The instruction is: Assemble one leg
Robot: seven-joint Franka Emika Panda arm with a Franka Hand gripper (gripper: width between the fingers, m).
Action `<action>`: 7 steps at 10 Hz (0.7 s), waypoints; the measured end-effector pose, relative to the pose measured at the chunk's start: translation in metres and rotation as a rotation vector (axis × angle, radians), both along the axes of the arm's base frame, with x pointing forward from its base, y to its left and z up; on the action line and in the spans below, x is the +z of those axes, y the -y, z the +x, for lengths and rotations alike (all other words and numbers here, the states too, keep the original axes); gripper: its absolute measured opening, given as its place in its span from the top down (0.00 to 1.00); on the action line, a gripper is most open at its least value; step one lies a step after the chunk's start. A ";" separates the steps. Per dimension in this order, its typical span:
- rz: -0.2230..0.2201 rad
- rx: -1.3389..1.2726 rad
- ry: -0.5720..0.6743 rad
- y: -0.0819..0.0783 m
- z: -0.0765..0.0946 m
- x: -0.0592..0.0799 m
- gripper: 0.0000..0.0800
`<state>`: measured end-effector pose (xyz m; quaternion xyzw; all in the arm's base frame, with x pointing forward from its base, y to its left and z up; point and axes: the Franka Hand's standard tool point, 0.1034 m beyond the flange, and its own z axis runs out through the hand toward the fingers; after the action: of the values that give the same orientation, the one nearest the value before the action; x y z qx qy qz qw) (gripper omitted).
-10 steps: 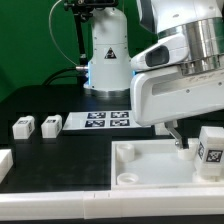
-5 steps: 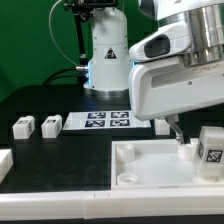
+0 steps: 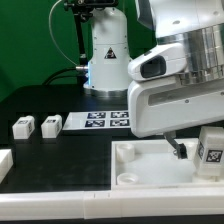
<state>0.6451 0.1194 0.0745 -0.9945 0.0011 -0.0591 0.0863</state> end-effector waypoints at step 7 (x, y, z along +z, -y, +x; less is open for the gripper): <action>0.046 -0.476 -0.074 0.012 0.001 -0.002 0.63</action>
Offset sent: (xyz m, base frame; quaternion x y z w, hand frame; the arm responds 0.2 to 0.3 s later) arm 0.0000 0.0000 0.0000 0.0000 0.0000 0.2667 0.9638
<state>0.6464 0.1073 0.0729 -0.9655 0.2399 -0.0411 0.0925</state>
